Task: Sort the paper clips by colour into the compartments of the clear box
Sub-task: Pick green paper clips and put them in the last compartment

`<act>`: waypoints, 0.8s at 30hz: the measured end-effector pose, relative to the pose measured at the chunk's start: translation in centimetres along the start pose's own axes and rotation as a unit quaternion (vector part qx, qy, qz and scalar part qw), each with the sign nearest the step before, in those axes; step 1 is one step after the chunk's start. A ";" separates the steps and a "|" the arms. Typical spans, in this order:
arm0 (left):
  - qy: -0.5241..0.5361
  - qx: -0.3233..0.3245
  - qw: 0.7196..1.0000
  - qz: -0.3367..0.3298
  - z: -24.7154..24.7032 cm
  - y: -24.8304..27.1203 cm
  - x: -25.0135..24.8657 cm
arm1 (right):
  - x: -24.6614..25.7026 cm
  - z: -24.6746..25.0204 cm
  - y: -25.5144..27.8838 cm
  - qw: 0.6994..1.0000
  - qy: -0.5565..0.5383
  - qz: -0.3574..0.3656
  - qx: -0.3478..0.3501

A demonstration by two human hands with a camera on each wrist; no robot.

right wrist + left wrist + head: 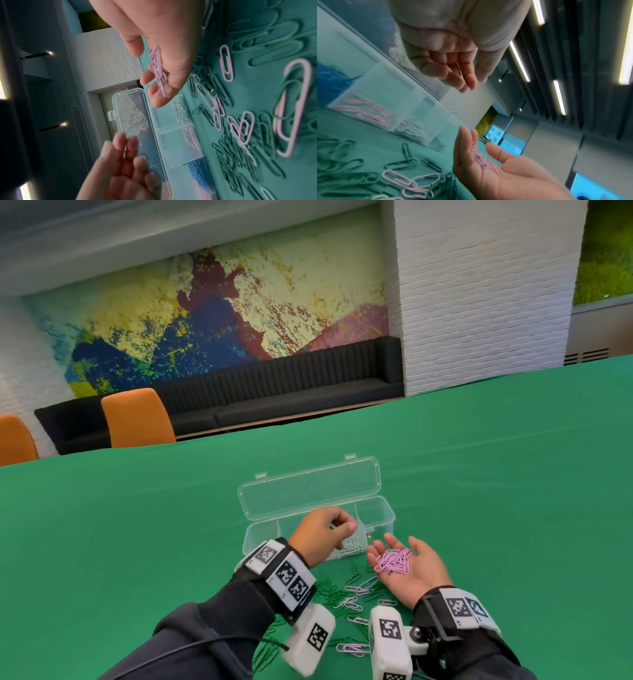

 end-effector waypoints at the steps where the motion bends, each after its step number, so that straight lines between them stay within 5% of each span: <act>1: 0.029 -0.008 0.999 0.015 0.5 0.3 0.9 | -0.1 0.0 0.0 1.000 0.002 -0.002 0.002; 9: 0.378 -0.066 0.911 0.151 2.7 4.6 9.3 | -0.9 -0.1 0.2 1.000 0.021 -0.002 0.003; 16: 0.446 -0.063 0.877 0.164 3.8 4.9 12.3 | -0.8 -3.8 0.1 0.996 0.078 0.034 0.014; 24: 0.468 -0.063 0.870 0.143 4.2 5.0 13.5 | -2.4 -12.2 -3.5 0.969 0.215 0.116 0.031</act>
Point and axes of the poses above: each hand's wrist, its own y-axis away from the middle knuckle, its own z-axis out of the back of the hand, x = y × z, the point moved 7 cm from there along -y, towards the middle knuckle, and after that the axes turned 2 degrees about z, right-handed, at the moved point
